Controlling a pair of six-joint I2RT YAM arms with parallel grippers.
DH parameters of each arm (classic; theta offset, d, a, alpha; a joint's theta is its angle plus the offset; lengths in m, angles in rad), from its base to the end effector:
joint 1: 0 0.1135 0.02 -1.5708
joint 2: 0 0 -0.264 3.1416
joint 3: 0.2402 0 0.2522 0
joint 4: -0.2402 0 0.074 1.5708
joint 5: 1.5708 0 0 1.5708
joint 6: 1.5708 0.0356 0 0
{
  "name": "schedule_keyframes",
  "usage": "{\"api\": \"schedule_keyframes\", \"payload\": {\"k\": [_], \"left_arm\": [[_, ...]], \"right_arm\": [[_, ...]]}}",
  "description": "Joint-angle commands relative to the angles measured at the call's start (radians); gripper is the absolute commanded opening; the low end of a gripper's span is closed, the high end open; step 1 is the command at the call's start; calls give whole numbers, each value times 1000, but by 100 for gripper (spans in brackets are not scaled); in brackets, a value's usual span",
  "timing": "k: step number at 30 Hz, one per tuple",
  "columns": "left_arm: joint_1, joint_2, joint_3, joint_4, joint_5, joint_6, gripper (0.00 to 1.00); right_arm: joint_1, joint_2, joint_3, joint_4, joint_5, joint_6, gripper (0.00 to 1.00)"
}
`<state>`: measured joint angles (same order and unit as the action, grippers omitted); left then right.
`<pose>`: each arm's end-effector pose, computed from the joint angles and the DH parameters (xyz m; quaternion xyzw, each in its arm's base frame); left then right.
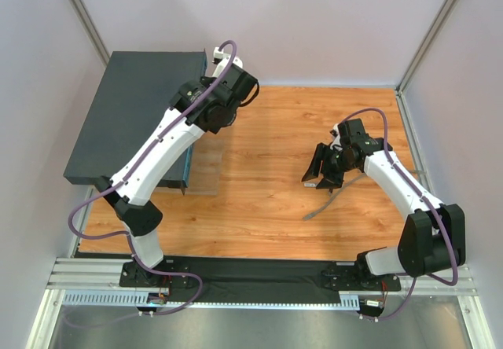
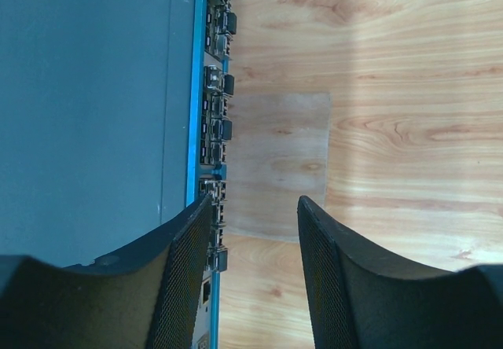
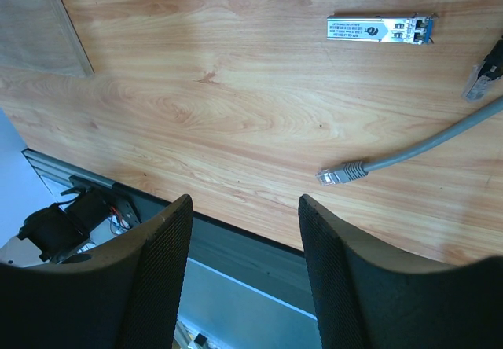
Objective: Pull the plug from the switch port
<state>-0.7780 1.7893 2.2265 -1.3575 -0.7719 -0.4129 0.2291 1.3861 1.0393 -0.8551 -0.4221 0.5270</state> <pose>0.2553 -0.2167 0.4501 0.0411 0.8851 0.1293 0.4452 0.2506 0.0734 0.2469 0.1047 0.9563 0.2576 0.0907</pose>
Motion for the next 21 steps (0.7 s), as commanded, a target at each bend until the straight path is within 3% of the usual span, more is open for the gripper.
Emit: {"api": "schedule_keyframes", "payload": {"k": [1,21], "left_arm": [[3,-19,-1,-327,-24,22,56],[40,-34,-45,-281,10,52,51]], "right_arm": [[6,-27,-8,28,-18,11,58],[6,-16,-10,39,-21,22,58]]}}
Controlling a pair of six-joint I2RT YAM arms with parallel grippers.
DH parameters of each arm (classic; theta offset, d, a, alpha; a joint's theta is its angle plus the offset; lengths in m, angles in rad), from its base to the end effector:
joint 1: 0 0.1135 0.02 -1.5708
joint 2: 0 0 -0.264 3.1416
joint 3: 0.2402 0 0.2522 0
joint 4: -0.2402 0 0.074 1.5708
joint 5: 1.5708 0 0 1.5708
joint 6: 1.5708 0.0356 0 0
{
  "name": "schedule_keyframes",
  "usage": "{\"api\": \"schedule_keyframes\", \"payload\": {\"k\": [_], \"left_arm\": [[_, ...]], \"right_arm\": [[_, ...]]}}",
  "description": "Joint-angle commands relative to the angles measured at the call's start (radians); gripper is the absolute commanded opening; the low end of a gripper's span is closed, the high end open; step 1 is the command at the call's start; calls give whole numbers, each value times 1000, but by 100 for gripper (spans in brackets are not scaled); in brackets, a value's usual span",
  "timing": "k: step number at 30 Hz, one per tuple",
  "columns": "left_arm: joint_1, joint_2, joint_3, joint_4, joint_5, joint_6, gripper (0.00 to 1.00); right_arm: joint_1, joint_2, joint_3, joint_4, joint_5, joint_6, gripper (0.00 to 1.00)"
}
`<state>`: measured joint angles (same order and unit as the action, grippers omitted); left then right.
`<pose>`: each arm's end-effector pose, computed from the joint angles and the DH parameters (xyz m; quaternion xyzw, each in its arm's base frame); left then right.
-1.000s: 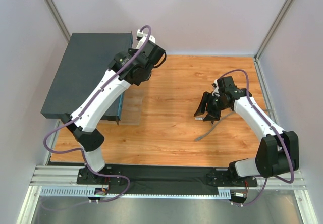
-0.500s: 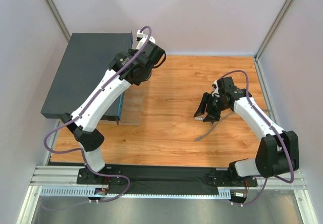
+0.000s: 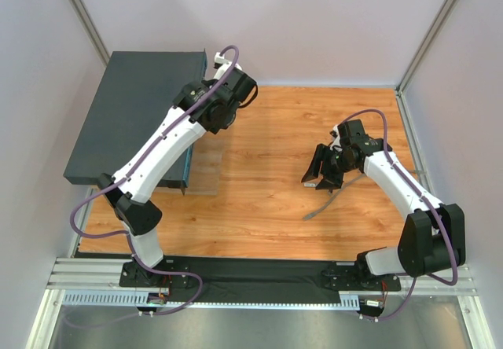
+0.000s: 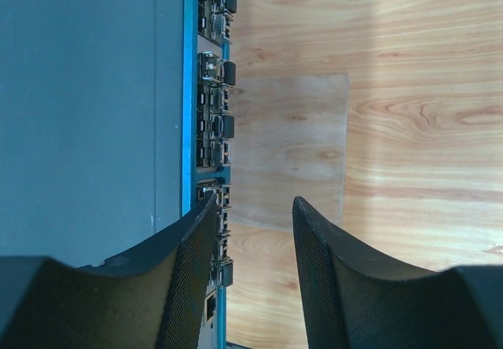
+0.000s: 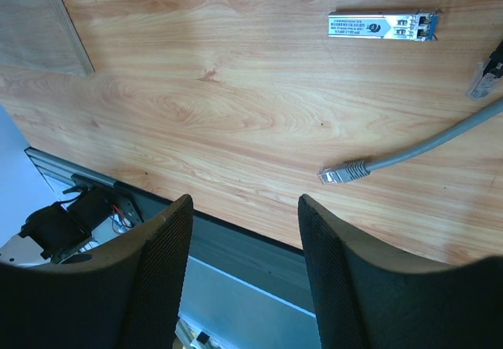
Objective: Pull the plug from the switch port
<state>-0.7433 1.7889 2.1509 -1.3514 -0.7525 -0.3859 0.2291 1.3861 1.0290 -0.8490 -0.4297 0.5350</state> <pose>0.2667 -0.2121 0.4305 0.0547 0.8956 0.1547 0.4136 0.2498 0.0735 0.2442 0.1082 0.9555 0.2606 0.0862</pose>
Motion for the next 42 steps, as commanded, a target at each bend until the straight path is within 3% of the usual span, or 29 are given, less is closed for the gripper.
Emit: {"api": "schedule_keyframes", "payload": {"k": [1,8,29,37,42], "left_arm": [[7,-33,39,-290,-8,27,51],[7,-52,84,-293,-15,28,50],[44,-56,-2,-242,42,42,50],[-7,-71,79,-201,22,62,47],[-8,-59,50,-198,35,59,48]], "right_arm": [[6,-13,2,34,-14,14,57],[7,4,5,44,-24,20,57],[10,14,16,44,-30,25,57],[18,25,13,51,-30,28,57],[24,22,13,50,-27,31,57]]}}
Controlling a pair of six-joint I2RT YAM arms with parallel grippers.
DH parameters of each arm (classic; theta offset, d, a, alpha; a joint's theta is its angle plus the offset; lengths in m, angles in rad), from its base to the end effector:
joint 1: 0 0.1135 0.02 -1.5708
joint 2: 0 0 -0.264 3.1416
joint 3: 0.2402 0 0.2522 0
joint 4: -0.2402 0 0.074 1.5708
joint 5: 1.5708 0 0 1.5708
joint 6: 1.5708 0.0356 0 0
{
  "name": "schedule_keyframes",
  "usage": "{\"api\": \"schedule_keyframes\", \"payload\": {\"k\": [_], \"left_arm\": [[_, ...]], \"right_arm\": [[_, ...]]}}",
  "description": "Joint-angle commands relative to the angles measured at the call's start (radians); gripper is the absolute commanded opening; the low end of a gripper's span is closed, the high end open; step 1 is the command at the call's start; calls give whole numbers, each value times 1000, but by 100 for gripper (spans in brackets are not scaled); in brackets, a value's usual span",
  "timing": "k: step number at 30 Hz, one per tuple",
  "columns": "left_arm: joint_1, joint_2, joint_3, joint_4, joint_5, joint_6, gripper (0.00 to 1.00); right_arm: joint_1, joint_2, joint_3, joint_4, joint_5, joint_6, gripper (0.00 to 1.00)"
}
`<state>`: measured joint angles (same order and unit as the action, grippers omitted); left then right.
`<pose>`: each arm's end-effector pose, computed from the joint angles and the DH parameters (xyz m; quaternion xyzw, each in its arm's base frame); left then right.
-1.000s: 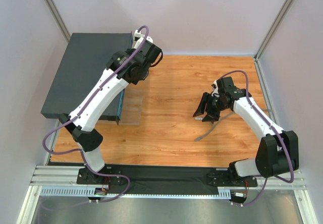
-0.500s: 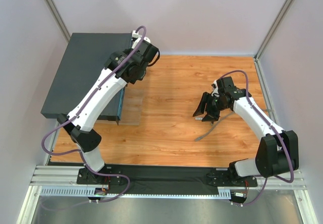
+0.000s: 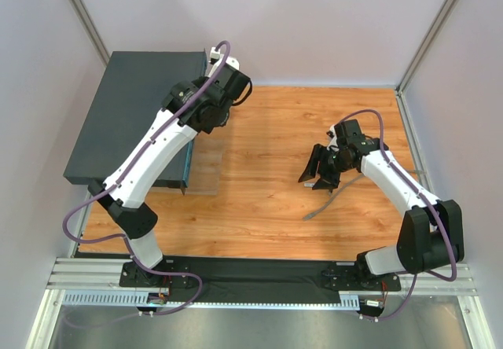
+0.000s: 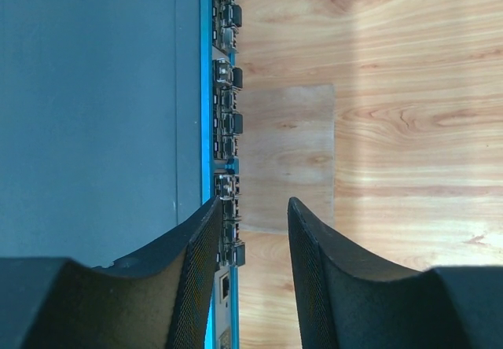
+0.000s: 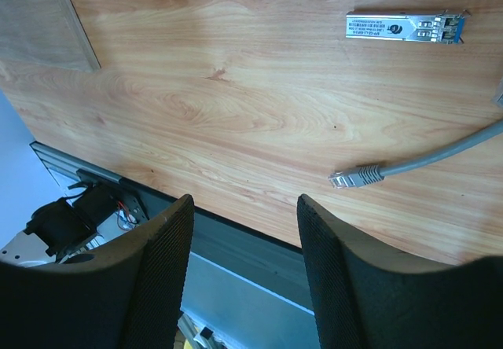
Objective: Pull the plug from the switch port
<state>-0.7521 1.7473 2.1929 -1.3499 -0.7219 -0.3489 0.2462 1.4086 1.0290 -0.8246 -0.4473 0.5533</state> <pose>0.2525 -0.2040 0.4539 0.0638 0.8893 0.1243 0.4354 0.2534 0.0796 0.2399 0.1067 0.9537 0.2701 0.0789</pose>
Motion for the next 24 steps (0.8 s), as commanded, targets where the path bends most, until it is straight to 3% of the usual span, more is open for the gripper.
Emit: {"api": "schedule_keyframes", "payload": {"k": [1,24], "left_arm": [[0,-17,4,-201,-4,21,48],[37,-25,-90,-181,15,19,48]], "right_arm": [[5,-2,13,24,-8,11,57],[7,10,16,36,-24,20,57]]}}
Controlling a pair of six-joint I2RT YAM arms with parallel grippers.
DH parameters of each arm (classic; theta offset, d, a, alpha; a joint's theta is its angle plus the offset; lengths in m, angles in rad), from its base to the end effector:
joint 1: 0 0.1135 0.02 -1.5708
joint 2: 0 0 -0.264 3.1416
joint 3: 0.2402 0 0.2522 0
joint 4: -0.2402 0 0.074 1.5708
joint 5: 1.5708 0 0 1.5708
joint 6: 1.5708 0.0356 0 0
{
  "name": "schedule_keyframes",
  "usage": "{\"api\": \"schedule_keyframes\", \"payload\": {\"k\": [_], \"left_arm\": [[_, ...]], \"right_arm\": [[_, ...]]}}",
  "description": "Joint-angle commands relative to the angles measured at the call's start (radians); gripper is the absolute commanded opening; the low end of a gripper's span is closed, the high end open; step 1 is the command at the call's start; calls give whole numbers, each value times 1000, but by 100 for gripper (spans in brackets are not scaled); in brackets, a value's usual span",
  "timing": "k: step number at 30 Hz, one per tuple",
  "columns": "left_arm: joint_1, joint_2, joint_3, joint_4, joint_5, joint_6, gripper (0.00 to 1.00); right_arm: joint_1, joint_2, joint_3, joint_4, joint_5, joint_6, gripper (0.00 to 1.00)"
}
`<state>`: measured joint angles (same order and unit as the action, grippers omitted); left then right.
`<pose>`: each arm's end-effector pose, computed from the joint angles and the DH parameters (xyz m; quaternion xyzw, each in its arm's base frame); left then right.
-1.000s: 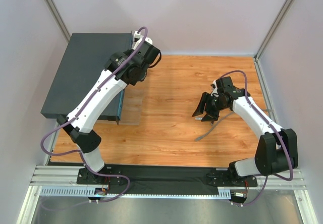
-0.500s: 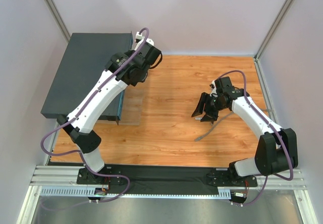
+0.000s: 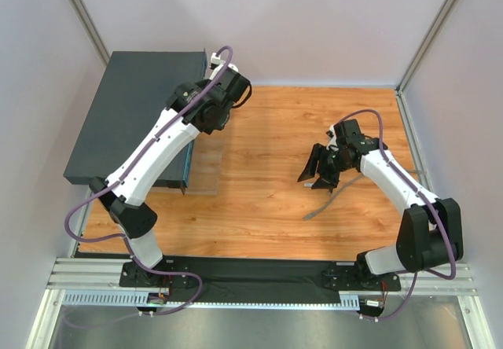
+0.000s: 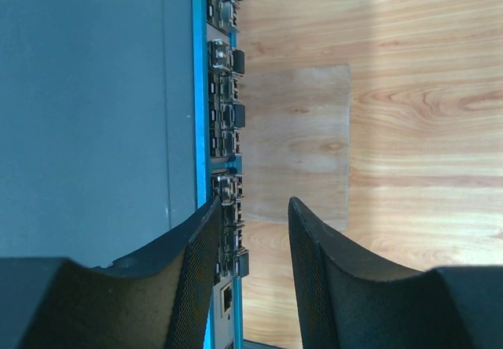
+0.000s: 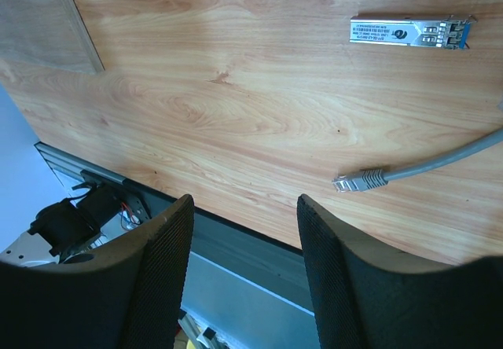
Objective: Pull the plug from the switch port
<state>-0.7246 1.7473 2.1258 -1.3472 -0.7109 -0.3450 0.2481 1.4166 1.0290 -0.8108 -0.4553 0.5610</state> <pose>0.2617 -0.2007 0.4364 0.0676 0.8987 0.1443 0.4086 0.2554 0.0809 0.2386 0.1079 0.9522 0.2749 0.0785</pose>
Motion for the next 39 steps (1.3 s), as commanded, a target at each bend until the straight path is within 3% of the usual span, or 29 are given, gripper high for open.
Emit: {"api": "schedule_keyframes", "payload": {"k": [1,12,21,26,35,39], "left_arm": [[11,-26,-30,-184,2,12,48],[48,-37,-55,-132,70,40,49],[99,-43,-44,-113,365,15,47],[102,-81,-55,-47,429,27,47],[100,-178,11,-12,446,-25,46],[102,-242,22,5,429,-46,47]], "right_arm": [[5,2,16,21,-16,11,57],[3,13,22,21,-16,13,57],[10,16,29,10,-17,11,56],[25,22,36,10,-17,13,57],[74,80,169,12,-25,13,57],[98,143,276,135,-132,85,57]]}}
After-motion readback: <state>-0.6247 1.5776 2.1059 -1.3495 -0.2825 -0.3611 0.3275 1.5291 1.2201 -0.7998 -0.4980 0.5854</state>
